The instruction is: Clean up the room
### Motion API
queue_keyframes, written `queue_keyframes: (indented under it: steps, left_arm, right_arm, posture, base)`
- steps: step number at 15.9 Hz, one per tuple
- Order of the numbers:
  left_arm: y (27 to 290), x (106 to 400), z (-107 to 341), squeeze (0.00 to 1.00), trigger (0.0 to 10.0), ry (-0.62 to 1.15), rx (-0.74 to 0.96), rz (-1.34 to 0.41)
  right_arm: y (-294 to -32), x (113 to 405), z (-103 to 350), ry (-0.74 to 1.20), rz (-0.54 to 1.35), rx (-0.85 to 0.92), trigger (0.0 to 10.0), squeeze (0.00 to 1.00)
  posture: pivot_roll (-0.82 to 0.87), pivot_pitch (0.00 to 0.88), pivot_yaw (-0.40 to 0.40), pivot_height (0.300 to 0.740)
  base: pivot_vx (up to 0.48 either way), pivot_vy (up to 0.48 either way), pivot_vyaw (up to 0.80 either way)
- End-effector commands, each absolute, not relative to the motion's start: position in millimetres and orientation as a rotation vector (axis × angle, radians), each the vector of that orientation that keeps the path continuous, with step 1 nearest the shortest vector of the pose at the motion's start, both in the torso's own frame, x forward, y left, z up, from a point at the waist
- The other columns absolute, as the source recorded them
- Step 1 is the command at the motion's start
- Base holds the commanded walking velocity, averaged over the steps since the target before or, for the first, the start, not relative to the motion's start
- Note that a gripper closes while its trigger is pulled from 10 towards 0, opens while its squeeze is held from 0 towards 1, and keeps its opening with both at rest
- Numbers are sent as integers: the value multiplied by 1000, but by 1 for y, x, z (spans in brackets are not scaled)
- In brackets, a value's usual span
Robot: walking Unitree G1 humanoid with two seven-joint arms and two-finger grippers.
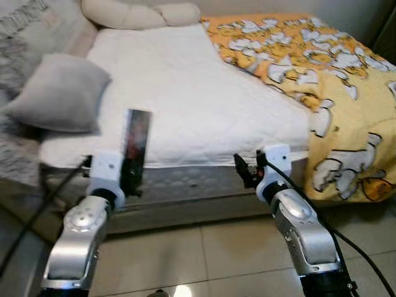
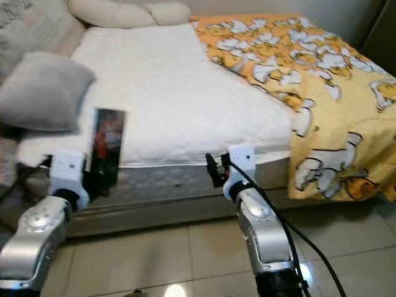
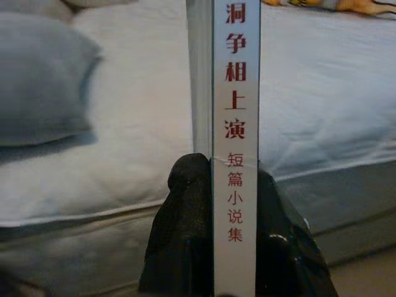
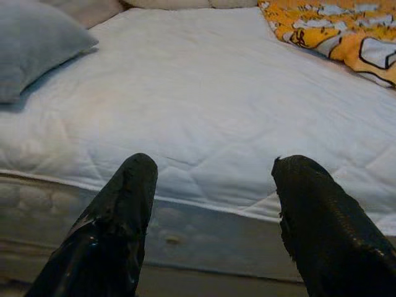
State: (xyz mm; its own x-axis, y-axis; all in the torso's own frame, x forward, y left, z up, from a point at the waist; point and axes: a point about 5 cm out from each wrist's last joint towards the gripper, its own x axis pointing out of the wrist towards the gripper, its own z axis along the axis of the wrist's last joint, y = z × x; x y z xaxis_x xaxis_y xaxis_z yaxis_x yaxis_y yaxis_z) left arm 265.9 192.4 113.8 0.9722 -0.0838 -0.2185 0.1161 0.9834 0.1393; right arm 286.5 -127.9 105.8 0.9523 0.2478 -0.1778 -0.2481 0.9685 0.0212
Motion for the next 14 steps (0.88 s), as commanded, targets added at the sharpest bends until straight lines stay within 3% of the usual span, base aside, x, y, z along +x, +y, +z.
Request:
queue_keyframes:
  steps: [1, 5, 14]
  left_arm:
    - [182, 270, 126, 0, 10000, 147, 148, -132]
    - [187, 274, 129, 0, 10000, 134, 136, -102]
    - [189, 277, 132, 0, 10000, 133, 152, -99]
  right_arm:
    - [-136, 286, 104, 189, 226, -4, 10000, 0]
    - [-134, 288, 104, 191, 234, -1, 10000, 0]
    - [-129, 290, 105, 191, 257, -6, 10000, 0]
  posture:
    - [32, 0, 25, 740]
    - [38, 0, 27, 740]
    - [45, 0, 30, 740]
  base:
    - [0, 0, 0]
    - [0, 0, 0]
    - [281, 0, 0]
